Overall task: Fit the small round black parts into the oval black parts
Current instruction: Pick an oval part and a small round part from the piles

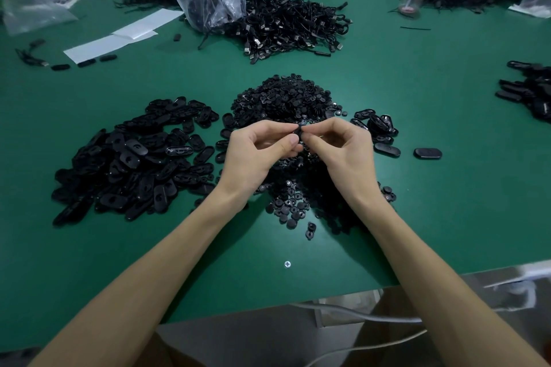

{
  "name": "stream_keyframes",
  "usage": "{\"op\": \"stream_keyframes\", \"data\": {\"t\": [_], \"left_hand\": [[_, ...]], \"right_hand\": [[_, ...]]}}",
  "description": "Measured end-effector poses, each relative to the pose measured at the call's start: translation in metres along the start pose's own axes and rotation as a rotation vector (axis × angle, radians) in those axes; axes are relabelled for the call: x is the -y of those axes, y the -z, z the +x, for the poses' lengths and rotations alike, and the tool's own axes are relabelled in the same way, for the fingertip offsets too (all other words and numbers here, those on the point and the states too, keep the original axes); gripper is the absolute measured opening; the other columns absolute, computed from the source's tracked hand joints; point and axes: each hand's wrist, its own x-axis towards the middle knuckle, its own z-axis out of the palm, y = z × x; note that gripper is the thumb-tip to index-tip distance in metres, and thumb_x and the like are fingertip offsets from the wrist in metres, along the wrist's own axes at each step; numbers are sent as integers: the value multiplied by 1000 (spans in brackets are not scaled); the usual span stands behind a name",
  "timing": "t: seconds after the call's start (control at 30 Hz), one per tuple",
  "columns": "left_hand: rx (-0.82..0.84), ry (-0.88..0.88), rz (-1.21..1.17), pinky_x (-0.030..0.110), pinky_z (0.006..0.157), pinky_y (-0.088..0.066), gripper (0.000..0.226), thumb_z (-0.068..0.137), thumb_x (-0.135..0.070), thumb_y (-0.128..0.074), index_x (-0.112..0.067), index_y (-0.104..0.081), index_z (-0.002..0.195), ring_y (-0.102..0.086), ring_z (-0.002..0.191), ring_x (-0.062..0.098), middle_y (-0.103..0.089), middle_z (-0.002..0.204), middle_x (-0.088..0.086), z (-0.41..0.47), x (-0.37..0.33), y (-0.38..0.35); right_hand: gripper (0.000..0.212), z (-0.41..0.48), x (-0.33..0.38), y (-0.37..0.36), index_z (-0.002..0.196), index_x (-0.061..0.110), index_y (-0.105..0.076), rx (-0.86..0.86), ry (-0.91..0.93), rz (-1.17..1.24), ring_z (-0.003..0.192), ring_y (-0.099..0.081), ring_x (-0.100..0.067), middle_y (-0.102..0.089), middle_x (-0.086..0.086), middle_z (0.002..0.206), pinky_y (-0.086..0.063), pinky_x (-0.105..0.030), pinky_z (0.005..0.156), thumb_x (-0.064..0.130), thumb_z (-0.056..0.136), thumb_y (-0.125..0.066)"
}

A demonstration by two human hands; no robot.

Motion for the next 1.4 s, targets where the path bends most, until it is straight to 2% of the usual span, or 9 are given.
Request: {"op": "stream_keyframes", "data": {"t": [0.13, 0.27, 0.5, 0.73, 0.8, 0.87, 1.0, 1.1, 1.4], "left_hand": [[-34, 18, 22, 32, 84, -63, 20, 93, 2, -73, 2, -73, 114, -79, 88, 26, -80, 96, 13, 1, 4, 1], [-97, 52, 61, 39, 86, -63, 18, 94, 1, -72, -1, -71, 112, -78, 88, 27, -79, 96, 11, 3, 7, 5], [-115, 83, 65, 30, 80, -62, 19, 93, -1, -74, -2, -72, 112, -78, 86, 24, -80, 95, 9, 4, 4, 8], [-91, 65, 100, 28, 79, -62, 17, 90, -2, -77, -5, -75, 108, -78, 84, 22, -80, 91, 9, 4, 1, 7], [-66, 64, 114, 29, 80, -62, 17, 90, -1, -77, -5, -76, 107, -78, 85, 22, -80, 90, 8, 3, 0, 6], [-51, 67, 127, 29, 81, -62, 16, 90, 0, -76, -7, -76, 105, -78, 85, 23, -80, 90, 8, 2, 1, 6], [-47, 86, 200, 41, 89, -63, 17, 89, 0, -75, -10, -78, 103, -78, 88, 24, -80, 91, 6, 3, 1, 5], [-78, 103, 237, 48, 92, -61, 18, 87, 1, -74, -10, -79, 100, -77, 91, 28, -80, 92, 7, 3, 3, 1], [-81, 90, 262, 46, 90, -62, 18, 85, 2, -74, -9, -79, 99, -77, 89, 29, -80, 91, 7, 3, 1, 1]], "right_hand": [[12, -3, 3, -2, 97, 17, -80, 17, 44, -66, 78, -65, -13, -73, -1, 94, -49, -22, 72, 8, 91, -76], [29, -5, 8, -7, 109, 18, -81, 120, 101, -168, 85, -64, -15, -67, -1, 101, -49, -21, 72, -1, 92, -67], [35, -6, 9, -6, 111, 21, -80, 156, 125, -204, 77, -58, -4, -65, -1, 101, -40, -14, 65, -3, 93, -62], [23, -3, 7, -5, 118, 20, -74, 49, 73, -159, 91, -67, -15, -71, 2, 103, -56, -38, 83, 13, 96, -69], [18, -3, 6, -5, 114, 18, -75, 72, 41, -140, 89, -70, -14, -74, 4, 99, -57, -37, 83, 14, 96, -71], [12, -3, 5, -5, 106, 15, -76, 78, 21, -114, 83, -72, -11, -76, 6, 91, -56, -30, 76, 12, 95, -72], [8, -4, 5, -5, 97, 15, -75, 90, 10, -111, 72, -69, -2, -75, 9, 80, -51, -17, 70, 9, 92, -74], [8, -6, 8, -6, 95, 13, -74, 111, -2, -113, 72, -69, -5, -75, 5, 82, -52, -19, 70, 7, 90, -75], [9, -8, 11, -5, 90, 15, -74, 112, -21, -95, 72, -71, -14, -75, 3, 78, -60, -32, 73, 7, 87, -77]]}}
